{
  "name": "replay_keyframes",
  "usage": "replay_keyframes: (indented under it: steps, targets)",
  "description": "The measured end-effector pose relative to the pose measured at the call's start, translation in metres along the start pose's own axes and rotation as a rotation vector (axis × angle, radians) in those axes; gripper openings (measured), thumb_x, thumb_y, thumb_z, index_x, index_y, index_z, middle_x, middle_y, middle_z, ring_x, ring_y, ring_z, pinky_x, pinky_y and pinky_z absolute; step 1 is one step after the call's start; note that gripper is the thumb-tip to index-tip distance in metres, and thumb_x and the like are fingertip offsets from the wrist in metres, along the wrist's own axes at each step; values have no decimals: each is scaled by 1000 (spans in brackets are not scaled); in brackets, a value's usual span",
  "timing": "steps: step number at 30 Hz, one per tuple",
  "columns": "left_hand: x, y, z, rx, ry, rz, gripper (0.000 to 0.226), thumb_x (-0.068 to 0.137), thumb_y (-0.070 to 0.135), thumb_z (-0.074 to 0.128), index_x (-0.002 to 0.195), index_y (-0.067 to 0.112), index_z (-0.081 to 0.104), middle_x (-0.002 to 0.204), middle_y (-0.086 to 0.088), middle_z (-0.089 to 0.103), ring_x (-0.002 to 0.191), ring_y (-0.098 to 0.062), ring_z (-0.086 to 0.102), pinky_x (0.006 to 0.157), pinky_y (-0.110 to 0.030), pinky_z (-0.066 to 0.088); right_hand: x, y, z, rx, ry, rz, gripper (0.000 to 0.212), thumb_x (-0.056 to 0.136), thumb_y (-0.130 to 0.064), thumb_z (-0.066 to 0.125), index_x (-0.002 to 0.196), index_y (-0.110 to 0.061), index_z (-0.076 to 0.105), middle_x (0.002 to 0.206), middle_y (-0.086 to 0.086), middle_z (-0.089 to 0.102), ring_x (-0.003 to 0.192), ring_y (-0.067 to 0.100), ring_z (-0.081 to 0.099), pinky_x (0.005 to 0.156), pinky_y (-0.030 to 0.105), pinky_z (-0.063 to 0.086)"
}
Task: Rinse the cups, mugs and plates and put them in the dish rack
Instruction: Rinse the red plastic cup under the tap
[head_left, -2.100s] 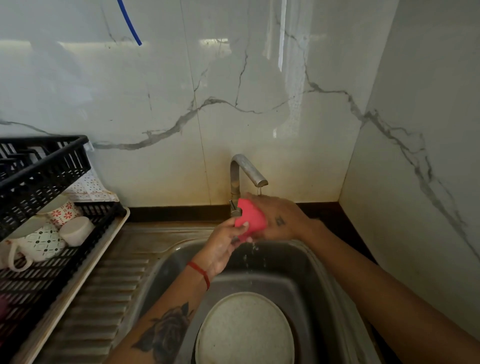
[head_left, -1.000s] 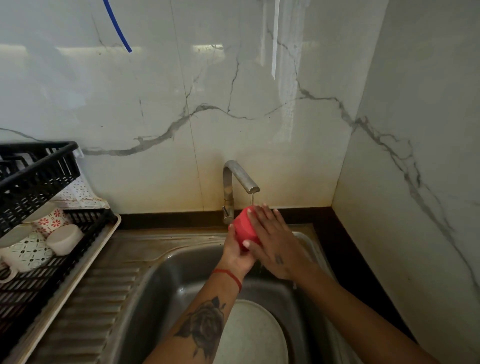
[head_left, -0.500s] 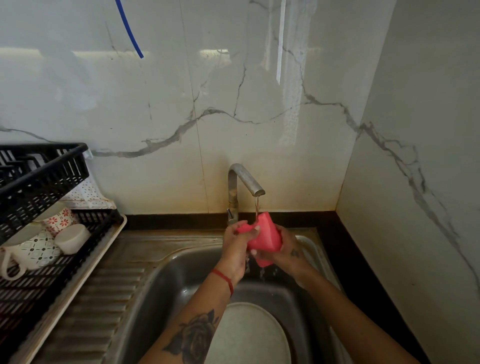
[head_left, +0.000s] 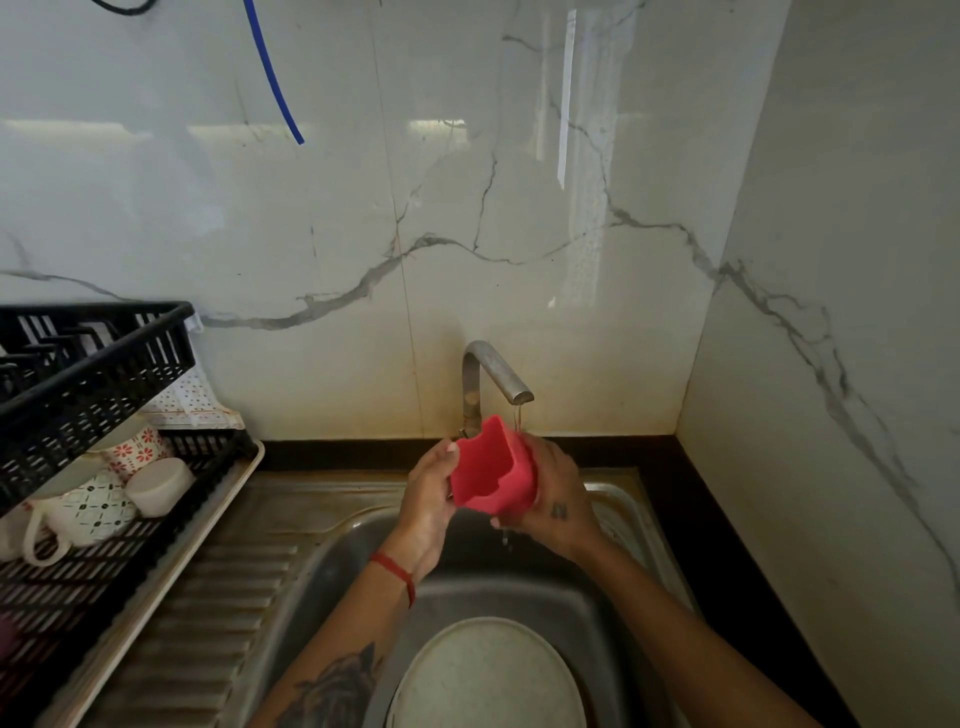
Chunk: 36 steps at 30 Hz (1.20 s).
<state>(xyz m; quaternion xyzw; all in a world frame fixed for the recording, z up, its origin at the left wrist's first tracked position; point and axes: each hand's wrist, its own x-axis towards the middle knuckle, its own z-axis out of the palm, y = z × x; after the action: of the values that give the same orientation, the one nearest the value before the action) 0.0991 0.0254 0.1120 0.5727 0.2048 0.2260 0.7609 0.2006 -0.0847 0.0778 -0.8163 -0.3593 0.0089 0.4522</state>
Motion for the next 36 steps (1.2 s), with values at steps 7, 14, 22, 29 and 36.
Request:
replay_keyframes:
  steps: [7, 14, 22, 29, 36]
  targets:
    - [3, 7, 22, 36, -154, -85, 30, 103, 29, 38, 114, 14, 62, 108, -6, 69, 104, -21, 65, 88, -31, 52, -2, 16, -21, 209, 93, 161, 90, 50, -24, 94, 126, -28, 46, 112, -9, 60, 105, 14, 60, 74, 21, 53]
    - [13, -20, 9, -156, 73, -344, 28, 103, 25, 38, 106, 6, 58, 100, -16, 66, 91, -27, 64, 77, -37, 53, -16, 6, -24, -316, -8, -49, 107, 61, -40, 85, 148, -26, 24, 145, 1, 33, 130, 20, 31, 99, 33, 35]
    - [38, -30, 37, -413, -25, -486, 26, 97, 34, 49, 110, 14, 59, 109, -21, 64, 102, -40, 59, 83, -57, 51, 12, -26, -61, -522, -85, -174, 93, 60, -47, 82, 137, -19, 38, 132, 0, 44, 112, 17, 44, 94, 30, 38]
    - [39, -47, 42, -522, -26, -566, 38, 94, 37, 46, 116, 8, 56, 114, -25, 63, 107, -41, 57, 86, -56, 50, 10, 0, -69, -287, -256, 245, 104, 60, -60, 79, 144, -21, 31, 133, 2, 45, 115, 22, 51, 93, 38, 48]
    - [38, -30, 29, -94, 37, -265, 38, 93, 35, 55, 121, 10, 56, 109, -9, 64, 98, -24, 60, 80, -36, 48, -17, 40, -34, 819, -254, 559, 88, 65, -27, 80, 141, -15, 38, 122, 3, 59, 109, 24, 60, 86, 34, 55]
